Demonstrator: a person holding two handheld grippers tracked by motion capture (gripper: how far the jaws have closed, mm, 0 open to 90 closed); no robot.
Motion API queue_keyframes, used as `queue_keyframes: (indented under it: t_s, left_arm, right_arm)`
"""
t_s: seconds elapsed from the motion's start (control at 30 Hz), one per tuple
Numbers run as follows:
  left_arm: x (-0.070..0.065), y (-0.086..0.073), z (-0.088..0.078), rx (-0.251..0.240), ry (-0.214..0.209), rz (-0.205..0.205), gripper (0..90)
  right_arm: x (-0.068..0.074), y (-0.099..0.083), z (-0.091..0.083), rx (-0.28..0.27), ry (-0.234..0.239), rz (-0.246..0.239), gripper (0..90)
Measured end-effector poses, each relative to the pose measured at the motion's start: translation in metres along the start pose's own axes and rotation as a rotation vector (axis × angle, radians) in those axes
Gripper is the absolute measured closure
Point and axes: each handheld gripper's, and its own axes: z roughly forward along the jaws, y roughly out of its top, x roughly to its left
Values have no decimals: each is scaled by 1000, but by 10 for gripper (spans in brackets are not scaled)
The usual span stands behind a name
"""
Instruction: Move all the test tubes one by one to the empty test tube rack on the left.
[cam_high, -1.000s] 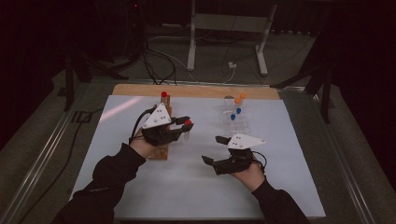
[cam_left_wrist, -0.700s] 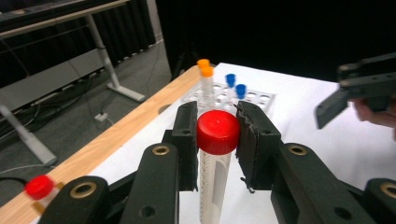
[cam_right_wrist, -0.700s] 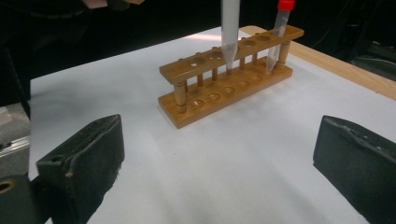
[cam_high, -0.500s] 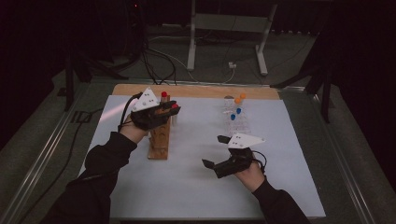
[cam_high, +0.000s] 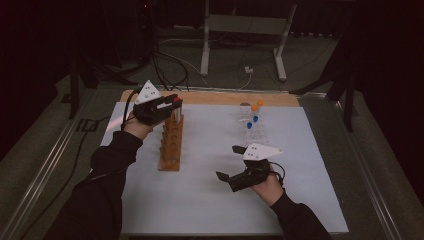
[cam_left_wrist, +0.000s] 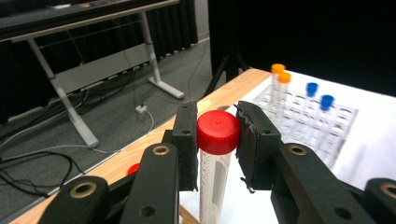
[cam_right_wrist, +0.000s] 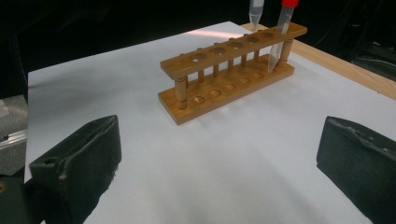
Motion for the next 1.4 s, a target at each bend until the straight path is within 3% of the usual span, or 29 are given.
queue_keyframes:
  t_s: [0.27,0.53,0.67,1.13,1.4]
  left_arm:
    - [13,-6,10,4,39,-8,716]
    - [29,-19,19,-12,72,-77,716]
    - [28,-27,24,-13,73,-89,716]
    - [22,-49,39,53,69,-101,715]
    - [23,-67,45,81,60,-140,714]
  right_arm:
    - [0,-1,0,3,6,-3,1]
    - [-2,-1,-1,1,7,1,1]
    - [-3,-1,-1,5,6,4,1]
    - [-4,-2,-3,3,8,11,1]
    - [-5,-2,-3,4,9,14,1]
